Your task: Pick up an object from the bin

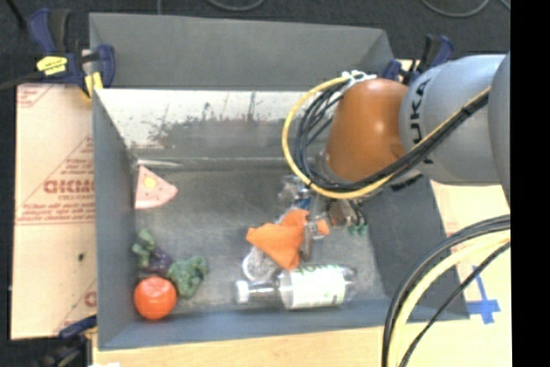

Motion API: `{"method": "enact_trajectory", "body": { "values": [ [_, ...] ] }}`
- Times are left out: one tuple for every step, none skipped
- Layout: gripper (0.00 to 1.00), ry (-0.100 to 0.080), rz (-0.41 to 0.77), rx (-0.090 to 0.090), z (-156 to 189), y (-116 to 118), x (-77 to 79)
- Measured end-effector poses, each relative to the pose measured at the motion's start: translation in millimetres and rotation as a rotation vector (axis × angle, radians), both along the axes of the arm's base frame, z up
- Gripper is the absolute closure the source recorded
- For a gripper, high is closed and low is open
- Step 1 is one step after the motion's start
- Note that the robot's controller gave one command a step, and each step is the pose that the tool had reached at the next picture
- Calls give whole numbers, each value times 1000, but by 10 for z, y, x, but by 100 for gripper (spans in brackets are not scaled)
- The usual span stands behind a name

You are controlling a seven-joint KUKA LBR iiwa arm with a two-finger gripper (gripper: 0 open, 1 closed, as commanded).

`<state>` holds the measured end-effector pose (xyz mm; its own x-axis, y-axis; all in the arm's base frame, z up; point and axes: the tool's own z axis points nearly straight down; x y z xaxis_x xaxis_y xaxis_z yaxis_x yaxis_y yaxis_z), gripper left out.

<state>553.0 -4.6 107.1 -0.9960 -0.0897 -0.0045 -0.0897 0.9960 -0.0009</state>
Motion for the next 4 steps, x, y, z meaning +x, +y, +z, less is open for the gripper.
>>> {"method": "enact_trajectory", "body": {
  "values": [
    [0, 3, -55, 2, -325, 16, 89],
    [0, -1, 63, 0, -375, -30, 165],
    [0, 1, -9, 2, -342, -14, 135],
    [100, -5, 63, 0, -368, -32, 175]
  ]
}}
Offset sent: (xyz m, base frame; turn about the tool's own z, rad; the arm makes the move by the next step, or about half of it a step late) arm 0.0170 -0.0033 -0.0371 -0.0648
